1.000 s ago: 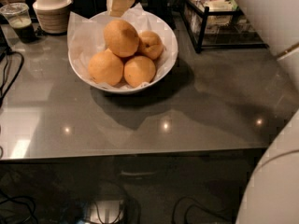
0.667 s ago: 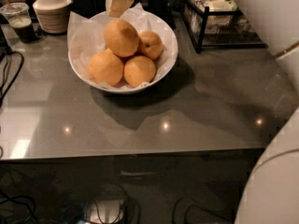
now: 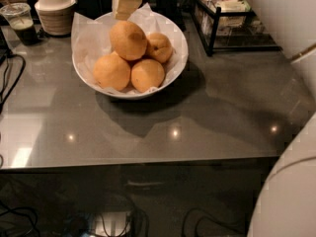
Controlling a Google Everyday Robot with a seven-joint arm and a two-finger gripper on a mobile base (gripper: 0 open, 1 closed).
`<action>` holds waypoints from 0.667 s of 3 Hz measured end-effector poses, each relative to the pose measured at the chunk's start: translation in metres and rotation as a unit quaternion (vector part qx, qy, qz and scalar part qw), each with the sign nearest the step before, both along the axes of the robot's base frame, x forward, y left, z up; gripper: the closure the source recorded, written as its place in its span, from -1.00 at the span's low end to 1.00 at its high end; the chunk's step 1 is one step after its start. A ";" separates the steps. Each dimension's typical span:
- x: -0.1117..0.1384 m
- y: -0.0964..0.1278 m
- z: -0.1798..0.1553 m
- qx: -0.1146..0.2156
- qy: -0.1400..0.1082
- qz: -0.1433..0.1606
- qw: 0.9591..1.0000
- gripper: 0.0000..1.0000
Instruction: Pick orange from white bowl
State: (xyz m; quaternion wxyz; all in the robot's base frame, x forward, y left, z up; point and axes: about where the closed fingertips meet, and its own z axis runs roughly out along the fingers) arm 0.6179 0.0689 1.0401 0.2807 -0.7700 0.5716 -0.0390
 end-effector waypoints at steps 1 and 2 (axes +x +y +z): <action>0.000 0.003 0.004 -0.005 -0.001 0.003 1.000 -0.75; 0.003 0.003 0.007 -0.011 0.007 0.001 1.000 -1.00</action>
Offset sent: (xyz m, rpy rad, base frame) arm 0.0048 -0.0022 0.0114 -0.0454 0.0437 -0.0085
